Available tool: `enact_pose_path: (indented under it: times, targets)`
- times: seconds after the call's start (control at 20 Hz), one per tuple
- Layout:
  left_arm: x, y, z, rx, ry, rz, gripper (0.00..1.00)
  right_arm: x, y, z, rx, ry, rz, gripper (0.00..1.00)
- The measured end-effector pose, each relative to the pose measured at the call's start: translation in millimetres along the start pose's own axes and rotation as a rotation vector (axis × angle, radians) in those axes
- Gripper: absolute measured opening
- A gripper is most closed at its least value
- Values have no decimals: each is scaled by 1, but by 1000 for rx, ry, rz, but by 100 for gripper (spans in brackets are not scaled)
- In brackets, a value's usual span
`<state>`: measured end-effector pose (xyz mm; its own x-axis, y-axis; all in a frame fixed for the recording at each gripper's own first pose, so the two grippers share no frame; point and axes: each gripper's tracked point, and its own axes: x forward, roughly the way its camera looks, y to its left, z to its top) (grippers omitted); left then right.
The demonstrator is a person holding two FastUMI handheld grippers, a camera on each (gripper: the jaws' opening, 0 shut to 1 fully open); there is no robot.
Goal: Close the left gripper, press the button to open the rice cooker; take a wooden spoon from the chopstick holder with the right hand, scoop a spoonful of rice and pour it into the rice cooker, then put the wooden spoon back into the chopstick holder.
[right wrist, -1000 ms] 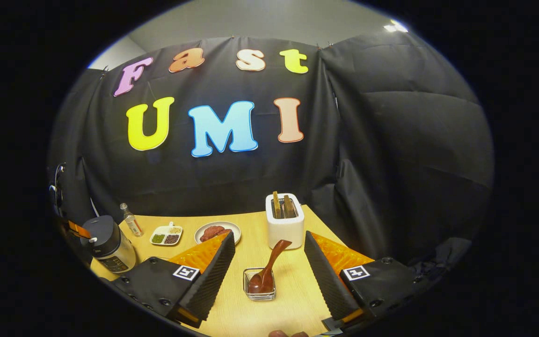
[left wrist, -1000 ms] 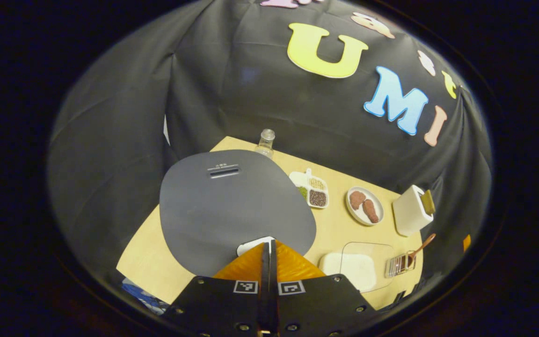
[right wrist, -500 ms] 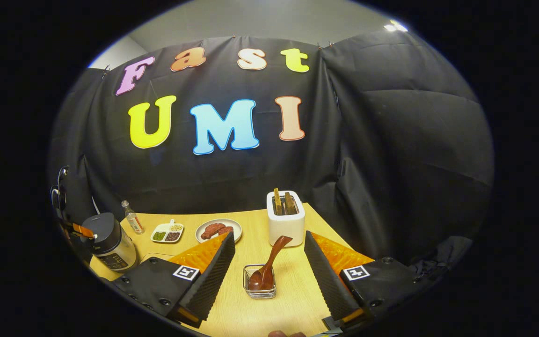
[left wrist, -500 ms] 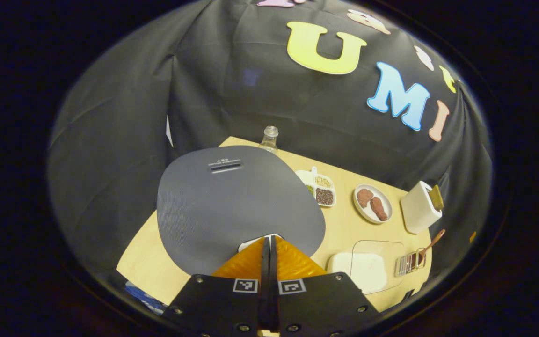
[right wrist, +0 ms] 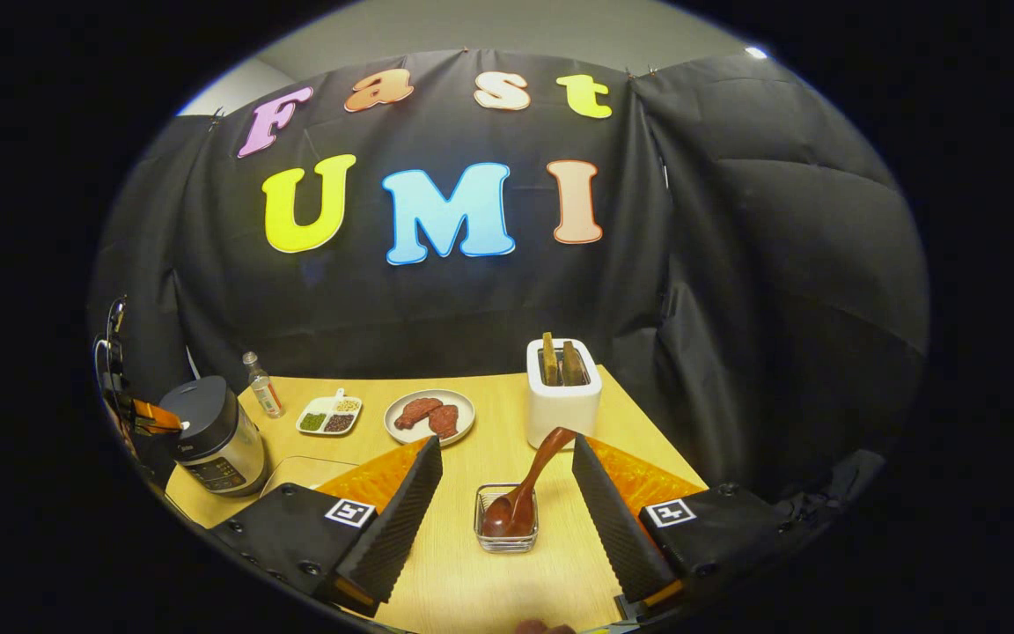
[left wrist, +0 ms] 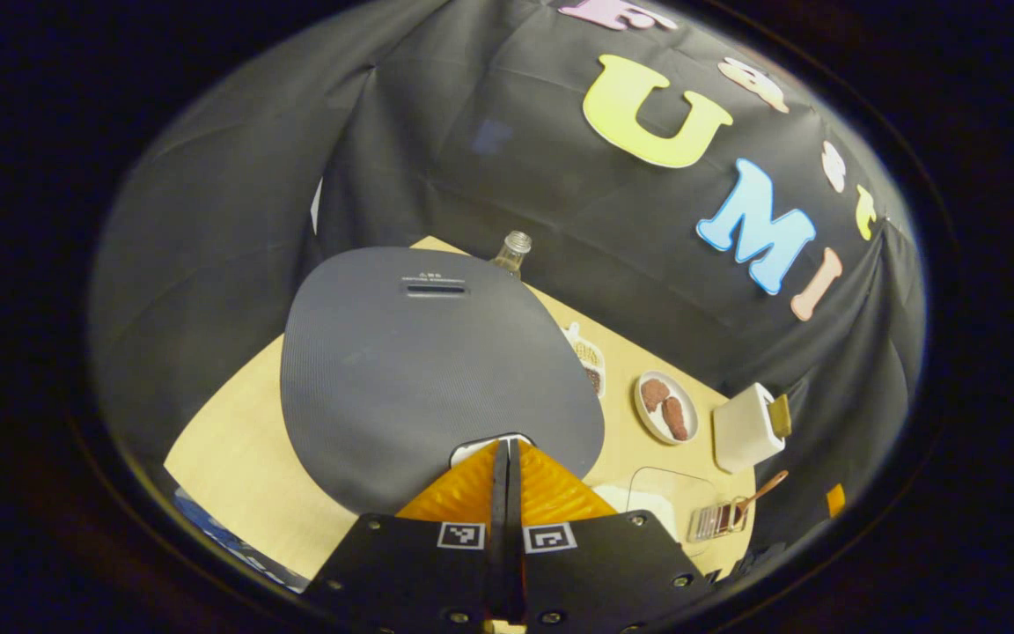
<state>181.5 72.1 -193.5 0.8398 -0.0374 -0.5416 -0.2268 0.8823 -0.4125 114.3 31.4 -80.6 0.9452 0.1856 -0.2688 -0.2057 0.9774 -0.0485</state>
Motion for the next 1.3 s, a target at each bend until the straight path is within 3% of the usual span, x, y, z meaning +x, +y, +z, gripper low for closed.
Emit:
enact_pose_path:
  times: [0.35, 0.7, 1.0, 1.1, 1.2, 1.3]
  targets:
    - [-21, -11, 21, 169, -81, 18, 2, -42, 13, 14, -9, -53, -76, 95]
    - [-120, -34, 98, 405, -391, -8, 2, -90, 19, 13, -21, -69, -160, 96]
    - [-195, -21, 96, 408, -492, -28, 0, -91, 28, 7, -61, -48, -154, 97]
    - [-203, -7, 91, 426, -495, 10, 1, -79, 30, 9, -51, -45, -154, 97]
    - [-207, -4, 83, 423, -480, 18, 6, -62, 31, 11, -38, -43, -148, 97]
    - [-205, 3, 82, 432, -484, 61, 49, -44, 32, 13, -56, -37, -138, 98]
